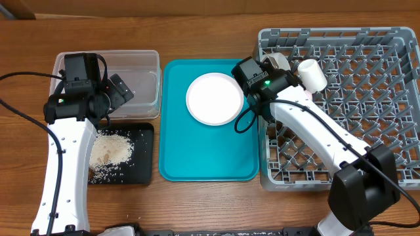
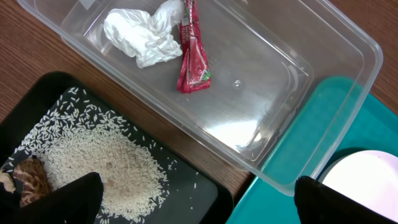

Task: Sort waste into correct bins and load items into the dishwasher
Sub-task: 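Release the plate and move the right gripper toward the white plate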

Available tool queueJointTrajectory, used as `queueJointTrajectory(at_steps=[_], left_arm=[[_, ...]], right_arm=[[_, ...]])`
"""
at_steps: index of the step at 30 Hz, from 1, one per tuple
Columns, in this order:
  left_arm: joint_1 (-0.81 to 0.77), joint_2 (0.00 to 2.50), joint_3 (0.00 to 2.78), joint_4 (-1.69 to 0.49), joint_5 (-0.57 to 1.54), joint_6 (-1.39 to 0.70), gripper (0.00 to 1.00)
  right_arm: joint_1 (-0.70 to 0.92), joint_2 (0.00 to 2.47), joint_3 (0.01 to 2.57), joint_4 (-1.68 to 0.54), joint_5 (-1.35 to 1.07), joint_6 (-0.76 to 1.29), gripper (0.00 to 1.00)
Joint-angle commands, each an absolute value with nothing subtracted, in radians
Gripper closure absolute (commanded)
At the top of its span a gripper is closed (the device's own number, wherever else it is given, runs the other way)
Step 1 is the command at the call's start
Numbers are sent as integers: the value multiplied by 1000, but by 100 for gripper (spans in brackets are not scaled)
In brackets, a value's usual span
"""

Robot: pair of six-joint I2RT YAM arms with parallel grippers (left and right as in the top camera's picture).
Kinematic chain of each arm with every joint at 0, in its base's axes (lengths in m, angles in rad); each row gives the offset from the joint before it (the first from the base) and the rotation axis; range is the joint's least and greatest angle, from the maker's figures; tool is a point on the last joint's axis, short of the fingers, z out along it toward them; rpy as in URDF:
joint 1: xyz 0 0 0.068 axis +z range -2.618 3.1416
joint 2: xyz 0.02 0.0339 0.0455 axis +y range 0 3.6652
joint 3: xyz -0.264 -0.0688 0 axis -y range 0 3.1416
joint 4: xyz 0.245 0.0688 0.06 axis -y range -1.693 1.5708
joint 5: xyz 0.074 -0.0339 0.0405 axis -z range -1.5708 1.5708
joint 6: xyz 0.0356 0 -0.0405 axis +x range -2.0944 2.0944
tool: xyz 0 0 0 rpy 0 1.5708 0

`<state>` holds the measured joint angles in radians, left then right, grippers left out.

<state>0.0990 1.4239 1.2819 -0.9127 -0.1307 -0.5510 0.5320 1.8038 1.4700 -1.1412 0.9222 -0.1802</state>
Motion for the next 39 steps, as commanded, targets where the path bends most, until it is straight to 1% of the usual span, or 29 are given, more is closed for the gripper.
queueJointTrajectory(at_steps=[1,2,5,7,13,22,27,32,34,39], left_arm=[[100,1419,1296,-909,-130,-565,0],[100,1419,1296,-909,-130,-565,0],[100,1419,1296,-909,-130,-565,0],[100,1419,1296,-909,-130,-565,0],[100,1419,1296,-909,-130,-565,0],[100,1419,1296,-909,-130,-565,0],[100,1419,1296,-909,-130,-565,0],[100,1419,1296,-909,-130,-565,0],[100,1419,1296,-909,-130,-565,0],[100,1419,1296,-909,-130,-565,0]], right_arm=[[544,1803,1459,-1114,875,-195,66],[544,1803,1459,-1105,856,-195,62],[544,1803,1459,-1087,778,-195,45],[544,1803,1460,-1067,704,-195,37],[544,1803,1460,-1026,596,-190,27],[543,1803,1460,-940,574,-191,15],[543,1803,1460,-920,443,-189,14],[543,1803,1460,-920,248,-168,14],[543,1803,1460,-921,172,-138,14],[542,1803,1460,-925,99,-34,15]])
